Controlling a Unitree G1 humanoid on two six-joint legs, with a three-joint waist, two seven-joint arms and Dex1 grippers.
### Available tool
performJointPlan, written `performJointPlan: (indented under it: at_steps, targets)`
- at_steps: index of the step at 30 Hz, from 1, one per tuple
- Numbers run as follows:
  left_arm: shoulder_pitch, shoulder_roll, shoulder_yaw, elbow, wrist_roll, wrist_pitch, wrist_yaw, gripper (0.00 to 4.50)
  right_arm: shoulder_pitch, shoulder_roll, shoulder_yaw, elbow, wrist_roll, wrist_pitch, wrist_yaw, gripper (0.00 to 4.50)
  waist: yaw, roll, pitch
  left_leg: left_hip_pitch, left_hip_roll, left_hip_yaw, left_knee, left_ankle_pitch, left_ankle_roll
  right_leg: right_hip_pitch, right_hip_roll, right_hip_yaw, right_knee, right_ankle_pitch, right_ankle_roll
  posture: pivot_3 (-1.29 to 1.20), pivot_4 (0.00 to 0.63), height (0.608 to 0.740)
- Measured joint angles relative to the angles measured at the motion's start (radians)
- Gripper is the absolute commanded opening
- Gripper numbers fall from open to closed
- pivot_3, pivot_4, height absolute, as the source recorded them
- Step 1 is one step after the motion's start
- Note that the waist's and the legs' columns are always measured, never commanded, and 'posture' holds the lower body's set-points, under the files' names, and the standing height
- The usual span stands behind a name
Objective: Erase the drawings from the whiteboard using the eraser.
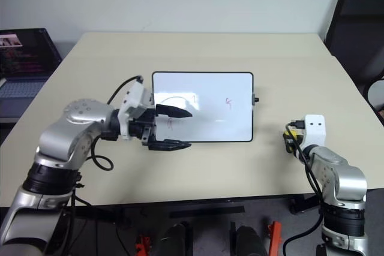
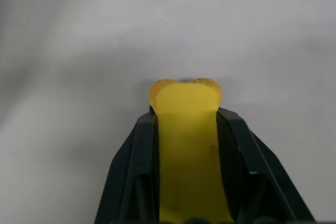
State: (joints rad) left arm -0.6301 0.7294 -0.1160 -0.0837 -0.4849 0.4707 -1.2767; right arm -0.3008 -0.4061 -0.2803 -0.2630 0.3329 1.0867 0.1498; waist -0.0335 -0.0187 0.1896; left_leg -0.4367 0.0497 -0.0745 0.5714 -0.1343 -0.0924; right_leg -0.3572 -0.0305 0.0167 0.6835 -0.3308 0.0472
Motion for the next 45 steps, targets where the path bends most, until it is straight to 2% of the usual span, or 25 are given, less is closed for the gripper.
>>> performJointPlan:
  at_steps: [5,10,16,20,25,32,39,45]
  targets:
    - [0.063,0.014,0.028,-0.008,0.01,0.029,0.069,4.5,0.028,-0.024,0.041,-0.094,0.001,-0.012,0.031,1.12,-0.001,0.0,0.0,0.0,0.0,0.0,0.0,0.0,0.0,0.0,0.0,0.0,0.0,0.0,0.0,0.0,0.15,0.74]
    - [0.145,0.02,0.085,-0.083,0.009,0.092,0.174,4.5,0.036,-0.019,0.132,-0.29,0.06,0.012,0.095,1.12,-0.002,0.0,0.0,0.0,0.001,0.0,0.0,0.0,0.0,0.0,0.0,0.0,0.001,-0.001,0.001,0.0,0.15,0.74]
    - [0.162,0.02,0.121,-0.116,0.009,0.125,0.25,4.5,-0.195,-0.024,0.292,-0.35,0.087,0.055,0.132,1.12,0.0,0.0,0.0,0.002,0.001,0.0,0.002,0.001,0.001,-0.001,0.0,0.0,0.006,-0.001,0.001,0.0,0.15,0.74]
    - [0.147,0.02,0.121,-0.105,0.011,0.133,0.262,4.5,-0.353,-0.01,0.454,-0.227,0.002,-0.021,0.133,1.12,0.0,0.0,0.0,0.002,0.001,0.0,0.002,0.001,0.001,-0.001,0.001,0.0,0.006,-0.001,0.001,0.0,0.15,0.74]
    - [0.12,0.022,0.118,-0.089,0.011,0.133,0.253,4.5,-0.476,-0.02,0.617,0.052,-0.168,-0.207,0.151,1.12,0.003,0.0,0.0,0.001,0.001,0.001,0.002,0.001,0.001,-0.002,0.0,0.0,0.005,0.001,-0.001,0.0,0.15,0.74]
    - [0.119,0.031,0.102,-0.091,0.007,0.138,0.193,4.5,-0.538,-0.027,0.674,0.275,-0.316,-0.393,0.206,1.12,0.002,0.0,0.0,0.001,0.001,0.001,0.001,0.001,0.001,-0.002,0.001,0.0,0.005,0.002,-0.003,0.0,0.15,0.74]
    - [0.144,0.032,0.104,-0.103,0.0,0.139,0.196,4.5,-0.475,-0.119,0.697,0.257,-0.384,-0.462,0.344,1.12,0.003,-0.001,0.0,0.003,0.001,0.0,0.002,0.001,0.001,0.0,0.001,0.0,0.007,0.0,0.0,0.0,0.15,0.74]
    - [0.145,0.032,0.105,-0.107,-0.001,0.139,0.197,4.5,-0.451,-0.118,0.697,0.242,-0.409,-0.453,0.405,1.12,0.002,-0.001,0.0,0.005,0.001,0.0,0.004,0.003,0.003,-0.001,0.001,0.0,0.012,0.0,0.0,0.0,0.15,0.74]
